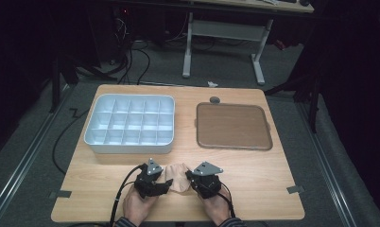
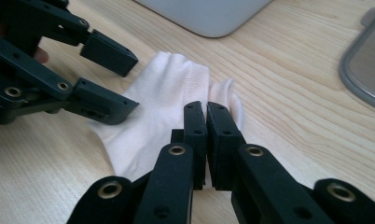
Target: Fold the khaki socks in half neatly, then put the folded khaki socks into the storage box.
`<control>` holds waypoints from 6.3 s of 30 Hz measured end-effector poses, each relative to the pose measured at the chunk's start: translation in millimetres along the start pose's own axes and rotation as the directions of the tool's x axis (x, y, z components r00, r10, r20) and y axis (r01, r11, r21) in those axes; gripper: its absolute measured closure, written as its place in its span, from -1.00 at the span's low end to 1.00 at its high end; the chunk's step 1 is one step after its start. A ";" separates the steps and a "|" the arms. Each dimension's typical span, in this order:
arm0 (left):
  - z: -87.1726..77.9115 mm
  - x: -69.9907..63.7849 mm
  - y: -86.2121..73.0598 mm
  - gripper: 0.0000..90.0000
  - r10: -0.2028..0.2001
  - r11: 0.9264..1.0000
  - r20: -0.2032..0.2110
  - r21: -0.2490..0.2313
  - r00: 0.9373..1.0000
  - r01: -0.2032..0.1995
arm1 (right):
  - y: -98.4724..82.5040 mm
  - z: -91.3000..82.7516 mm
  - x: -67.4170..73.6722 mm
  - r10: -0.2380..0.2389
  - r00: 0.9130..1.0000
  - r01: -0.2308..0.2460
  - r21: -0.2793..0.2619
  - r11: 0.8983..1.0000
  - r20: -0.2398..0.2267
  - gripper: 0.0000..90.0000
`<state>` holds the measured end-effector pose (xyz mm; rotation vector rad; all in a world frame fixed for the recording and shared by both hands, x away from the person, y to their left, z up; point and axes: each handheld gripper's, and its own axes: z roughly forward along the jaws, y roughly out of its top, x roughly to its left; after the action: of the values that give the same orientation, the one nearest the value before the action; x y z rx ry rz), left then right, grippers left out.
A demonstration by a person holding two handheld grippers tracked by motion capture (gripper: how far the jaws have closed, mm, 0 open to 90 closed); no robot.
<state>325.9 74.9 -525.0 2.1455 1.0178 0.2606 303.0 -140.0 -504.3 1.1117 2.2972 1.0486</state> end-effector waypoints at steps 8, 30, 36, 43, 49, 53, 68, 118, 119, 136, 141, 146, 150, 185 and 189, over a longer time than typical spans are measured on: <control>-0.2 0.0 -2.1 -0.03 0.001 1.000 0.000 -0.013 1.000 -0.001 | -11.2 3.9 -6.0 0.035 0.999 -0.035 0.013 0.999 0.002 0.94; -3.2 7.9 1.0 -0.04 -0.060 0.998 0.051 -0.007 0.997 0.061 | -12.6 5.5 -6.1 0.063 0.998 -0.063 0.004 0.998 -0.020 0.71; -9.3 16.2 5.1 -0.05 -0.142 0.989 0.085 -0.036 0.986 0.145 | -1.0 -4.7 -0.7 0.043 0.998 -0.044 -0.037 0.998 -0.044 0.76; -9.6 24.0 14.2 -0.01 -0.153 0.987 0.094 -0.044 0.984 0.157 | 5.1 1.7 8.6 0.031 0.996 -0.034 -0.031 0.999 -0.079 0.84; -0.3 28.1 16.2 0.04 -0.182 0.983 0.110 -0.021 0.977 0.185 | 2.4 11.9 16.0 0.019 0.996 -0.018 0.004 1.000 -0.088 0.87; 4.2 28.8 16.8 0.07 -0.186 0.982 0.116 -0.010 0.976 0.189 | -1.7 16.2 14.7 0.027 0.996 -0.026 0.016 1.000 -0.088 0.87; 15.3 28.4 17.0 0.47 -0.196 0.980 0.182 0.007 0.964 0.198 | -8.3 22.6 13.5 0.014 0.996 -0.010 0.042 0.999 -0.086 0.88; -3.4 23.9 14.8 0.88 -0.142 0.987 0.228 -0.037 0.963 0.154 | 6.5 37.6 4.2 0.067 0.997 -0.065 0.044 0.997 -0.046 0.99; -4.3 23.7 15.5 0.88 -0.138 0.988 0.229 -0.036 0.964 0.150 | 6.7 38.3 3.8 0.069 0.996 -0.067 0.042 0.997 -0.050 0.99; -12.1 22.6 20.1 0.88 -0.102 0.991 0.215 -0.068 0.971 0.119 | 14.4 48.4 4.0 0.073 0.993 -0.068 0.053 0.996 -0.089 0.99; -13.7 22.0 22.1 0.88 -0.093 0.991 0.215 -0.078 0.972 0.112 | 16.3 51.1 5.8 0.058 0.994 -0.054 0.053 0.997 -0.089 1.00; -15.0 22.9 24.0 0.89 -0.083 0.992 0.207 -0.080 0.975 0.102 | 18.7 53.4 8.2 0.062 0.993 -0.056 0.056 0.997 -0.097 1.00; -18.9 23.1 22.8 0.89 -0.073 0.993 0.180 -0.084 0.981 0.089 | 24.4 57.0 12.6 0.031 0.994 -0.023 0.076 0.997 -0.108 1.00; -22.6 31.8 20.1 0.90 -0.138 0.988 0.140 -0.042 0.980 0.146 | 12.8 20.5 -1.4 0.103 0.993 -0.101 0.027 0.995 -0.063 0.44; -22.8 30.8 21.0 0.89 -0.133 0.989 0.142 -0.038 0.981 0.140 | 9.6 25.4 0.2 0.115 0.991 -0.112 0.043 0.993 -0.067 0.43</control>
<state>348.2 101.0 -498.0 2.0100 1.0606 0.0675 323.1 -124.3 -513.5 1.2531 2.3412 1.1044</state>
